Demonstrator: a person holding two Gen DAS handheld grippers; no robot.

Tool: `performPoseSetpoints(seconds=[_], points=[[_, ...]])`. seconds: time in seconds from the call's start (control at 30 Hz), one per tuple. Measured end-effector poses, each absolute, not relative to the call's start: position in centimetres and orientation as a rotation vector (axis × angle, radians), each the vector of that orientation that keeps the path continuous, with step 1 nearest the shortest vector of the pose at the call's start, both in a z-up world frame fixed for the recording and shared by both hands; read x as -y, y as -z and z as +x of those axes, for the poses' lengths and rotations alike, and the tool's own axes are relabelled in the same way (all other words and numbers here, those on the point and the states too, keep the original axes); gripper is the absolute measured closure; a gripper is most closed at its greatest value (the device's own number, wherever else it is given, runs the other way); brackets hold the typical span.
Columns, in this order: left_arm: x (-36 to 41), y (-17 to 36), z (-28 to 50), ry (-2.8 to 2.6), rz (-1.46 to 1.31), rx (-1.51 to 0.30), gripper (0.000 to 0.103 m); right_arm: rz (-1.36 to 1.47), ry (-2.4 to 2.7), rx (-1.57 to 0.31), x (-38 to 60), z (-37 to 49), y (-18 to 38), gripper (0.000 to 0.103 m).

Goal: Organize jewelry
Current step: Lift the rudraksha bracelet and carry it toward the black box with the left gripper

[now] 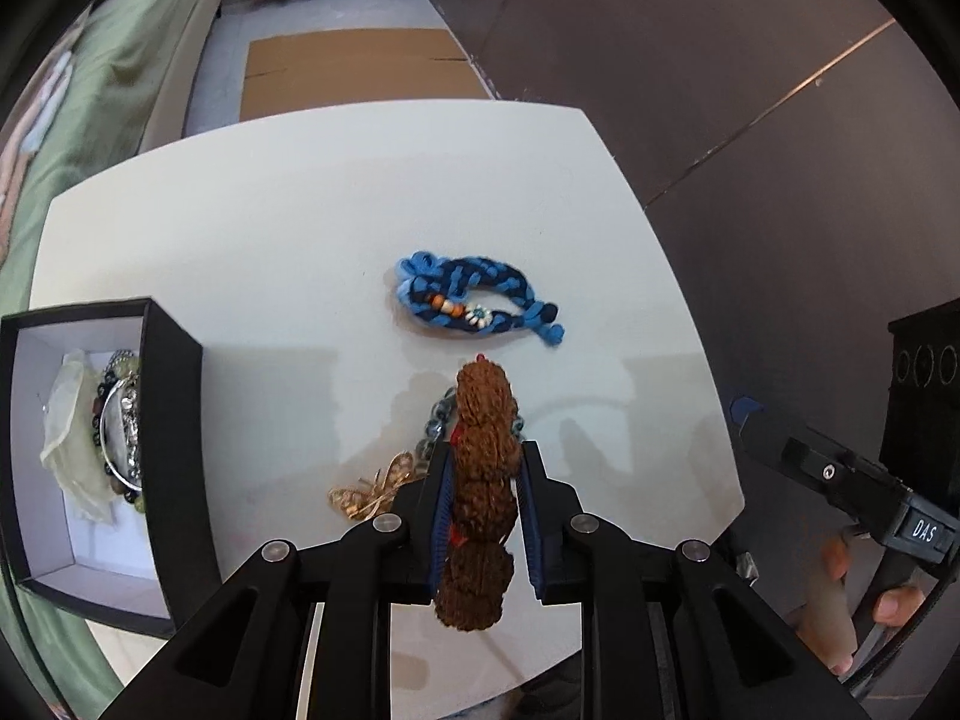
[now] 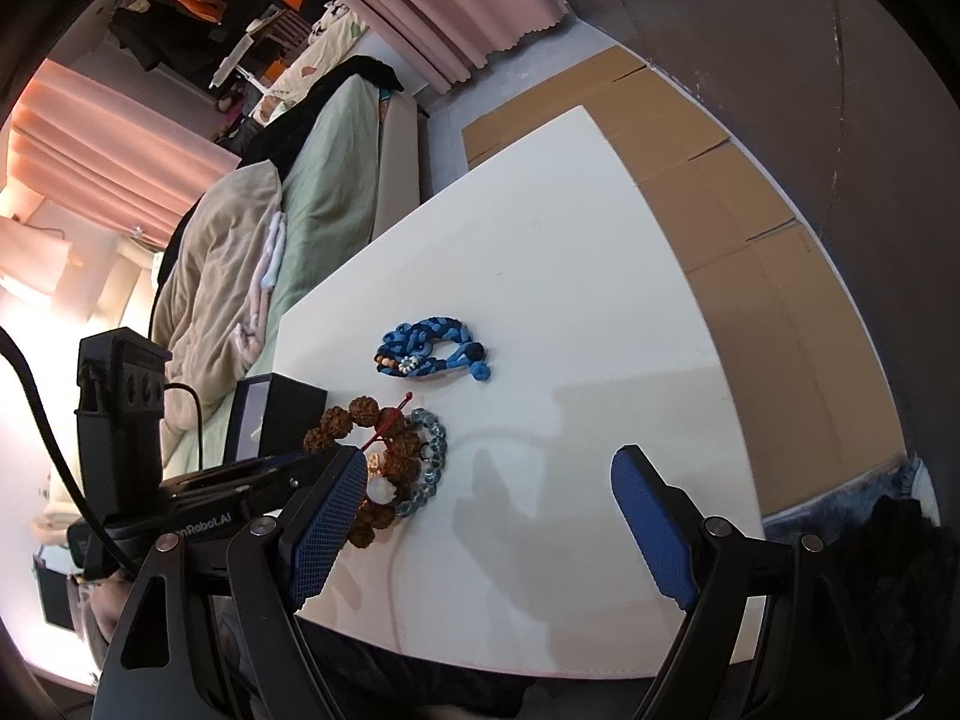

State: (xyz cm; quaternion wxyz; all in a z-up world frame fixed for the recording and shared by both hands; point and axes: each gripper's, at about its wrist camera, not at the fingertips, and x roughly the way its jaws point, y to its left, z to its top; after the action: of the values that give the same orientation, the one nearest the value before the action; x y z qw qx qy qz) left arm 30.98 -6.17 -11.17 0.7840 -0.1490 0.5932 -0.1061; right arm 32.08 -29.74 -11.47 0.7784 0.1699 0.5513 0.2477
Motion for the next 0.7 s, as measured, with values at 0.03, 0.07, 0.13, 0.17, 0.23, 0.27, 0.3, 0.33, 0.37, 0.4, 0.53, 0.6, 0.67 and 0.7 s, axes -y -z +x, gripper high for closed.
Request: performPoseSetpoints(seconds=[0.03,0.07,0.13,0.17,0.23,0.27,0.3,0.33,0.37,0.4,0.53,0.6,0.67,0.7], points=[[6.2,11.0,31.1,0.221,-0.324,-1.27,0.082,0.37,-0.532,-1.191,29.8,32.1,11.5,0.018],[6.1,10.9,31.1,0.218,-0.328,-1.265,0.082,0.373,-0.529,-1.192,30.0,32.1,11.5,0.018],[6.1,11.0,31.3,0.216,-0.34,-1.258,0.082,0.378,-0.527,-1.193,30.1,32.2,11.6,0.018],[6.2,11.1,31.5,0.218,-0.343,-1.259,0.082,0.378,-0.527,-1.193,30.1,32.2,11.6,0.018],[6.2,11.4,31.8,0.206,-0.336,-1.263,0.082,0.375,-0.53,-1.192,30.0,32.1,11.6,0.018],[6.2,11.5,31.9,0.2,-0.341,-1.263,0.082,0.375,-0.532,-1.192,30.0,32.1,11.6,0.018],[6.1,11.5,31.9,0.199,-0.347,-1.26,0.082,0.374,-0.533,-1.193,29.9,32.1,11.6,0.018],[6.1,11.5,32.0,0.195,-0.354,-1.253,0.082,0.372,-0.534,-1.193,29.9,32.1,11.6,0.018],[6.0,11.4,31.9,0.19,-0.355,-1.242,0.082,0.372,-0.533,-1.193,29.9,32.1,11.6,0.018],[6.1,11.3,31.9,0.186,-0.347,-1.238,0.082,0.373,-0.532,-1.193,30.0,32.1,11.7,0.018],[6.2,10.5,31.2,0.194,-0.334,-1.211,0.083,0.379,-0.528,-1.193,30.0,32.1,11.7,0.018],[6.2,9.2,30.7,0.215,-0.336,-1.179,0.083,0.38,-0.532,-1.19,30.0,32.1,11.6,0.018],[6.1,8.1,30.3,0.239,-0.336,-1.149,0.083,0.377,-0.537,-1.187,29.7,32.0,11.5,0.018],[6.0,7.5,30.0,0.236,-0.326,-1.131,0.083,0.375,-0.54,-1.185,29.6,32.1,11.5,0.018]])
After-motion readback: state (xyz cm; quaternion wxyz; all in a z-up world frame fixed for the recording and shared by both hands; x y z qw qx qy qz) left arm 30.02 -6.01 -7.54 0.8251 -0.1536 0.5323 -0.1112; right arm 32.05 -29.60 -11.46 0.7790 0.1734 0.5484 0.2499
